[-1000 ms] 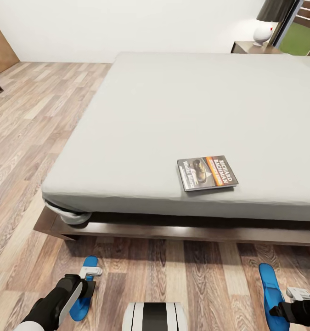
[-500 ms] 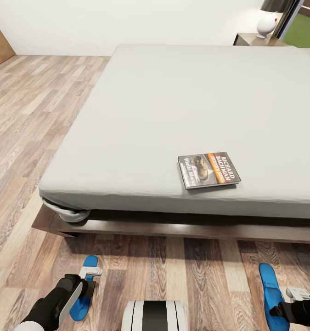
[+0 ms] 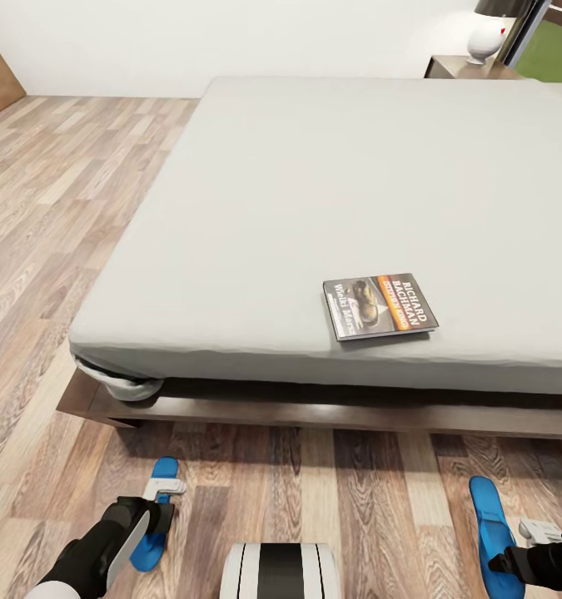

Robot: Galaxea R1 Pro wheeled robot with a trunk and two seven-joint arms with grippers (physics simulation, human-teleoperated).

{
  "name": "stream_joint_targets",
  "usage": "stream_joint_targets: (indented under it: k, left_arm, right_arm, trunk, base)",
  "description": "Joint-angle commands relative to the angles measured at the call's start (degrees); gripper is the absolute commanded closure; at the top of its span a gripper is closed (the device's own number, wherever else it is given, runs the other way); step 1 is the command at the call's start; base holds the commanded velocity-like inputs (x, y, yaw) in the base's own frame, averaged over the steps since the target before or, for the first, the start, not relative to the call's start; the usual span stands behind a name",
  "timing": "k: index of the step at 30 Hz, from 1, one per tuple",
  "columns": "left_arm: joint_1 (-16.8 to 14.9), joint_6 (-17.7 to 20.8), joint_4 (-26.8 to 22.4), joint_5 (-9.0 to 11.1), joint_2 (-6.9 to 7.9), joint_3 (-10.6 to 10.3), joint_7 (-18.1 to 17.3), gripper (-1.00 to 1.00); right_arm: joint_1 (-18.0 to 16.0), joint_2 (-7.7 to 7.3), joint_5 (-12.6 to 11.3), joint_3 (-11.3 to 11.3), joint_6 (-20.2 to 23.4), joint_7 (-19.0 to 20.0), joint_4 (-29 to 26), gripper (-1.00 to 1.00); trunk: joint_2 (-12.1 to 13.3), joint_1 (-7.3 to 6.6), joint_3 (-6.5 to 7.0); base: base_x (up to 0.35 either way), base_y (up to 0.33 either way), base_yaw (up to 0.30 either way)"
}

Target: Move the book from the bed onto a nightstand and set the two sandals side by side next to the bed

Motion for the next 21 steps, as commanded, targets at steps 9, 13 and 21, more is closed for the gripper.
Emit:
stream_joint_targets:
  k: [9,13,21]
  left_arm:
    - [-0.02,0.07,-0.01,0.59,0.08,-0.36,0.48,1.0]
    - [-0.02,0.03,0.0,0.57,0.08,-0.36,0.48,1.0]
    - [-0.02,-2.07,0.0,0.57,0.08,-0.38,0.48,1.0]
  right_arm:
    - [-0.04,-0.06,-0.2,0.24,0.17,0.02,-0.05,1.0]
    - [-0.04,-0.06,-0.2,0.24,0.2,0.02,-0.05,1.0]
    - [-0.04,-0.06,-0.2,0.24,0.16,0.02,-0.05,1.0]
  trunk:
    - [-0.07,0.09,-0.92]
    - [-0.12,0.2,-1.81]
    - [-0.15,0.25,-2.25]
  base:
    - [0.0,0.0,0.0]
    - [0.0,0.0,0.0]
    - [0.0,0.0,0.0]
